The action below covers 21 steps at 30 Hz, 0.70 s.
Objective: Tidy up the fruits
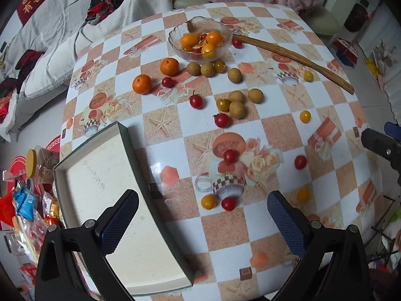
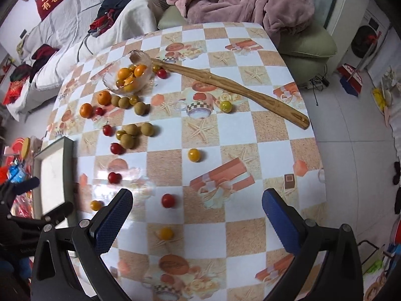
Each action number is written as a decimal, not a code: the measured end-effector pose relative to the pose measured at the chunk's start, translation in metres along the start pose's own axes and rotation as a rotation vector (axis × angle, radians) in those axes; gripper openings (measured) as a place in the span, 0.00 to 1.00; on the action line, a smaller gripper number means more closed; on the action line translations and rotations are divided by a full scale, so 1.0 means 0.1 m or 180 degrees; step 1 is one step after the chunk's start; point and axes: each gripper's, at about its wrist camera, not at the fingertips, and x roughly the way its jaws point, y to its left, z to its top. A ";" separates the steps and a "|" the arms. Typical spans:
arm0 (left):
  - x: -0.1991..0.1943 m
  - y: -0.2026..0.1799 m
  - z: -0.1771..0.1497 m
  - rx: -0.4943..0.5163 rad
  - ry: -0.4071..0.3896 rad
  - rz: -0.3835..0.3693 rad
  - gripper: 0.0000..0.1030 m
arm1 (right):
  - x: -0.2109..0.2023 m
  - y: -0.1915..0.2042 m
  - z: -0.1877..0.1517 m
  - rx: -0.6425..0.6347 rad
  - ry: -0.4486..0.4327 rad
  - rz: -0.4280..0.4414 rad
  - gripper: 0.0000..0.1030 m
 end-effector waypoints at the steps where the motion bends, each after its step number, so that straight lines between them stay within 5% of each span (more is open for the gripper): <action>1: -0.01 0.02 -0.02 -0.0006 0.0006 -0.0023 1.00 | -0.03 0.02 0.00 0.0018 0.0036 0.0002 1.00; 21: -0.24 0.10 -0.11 -0.0029 -0.0063 -0.0133 1.00 | -0.18 0.17 -0.11 -0.0017 0.0211 -0.0065 1.00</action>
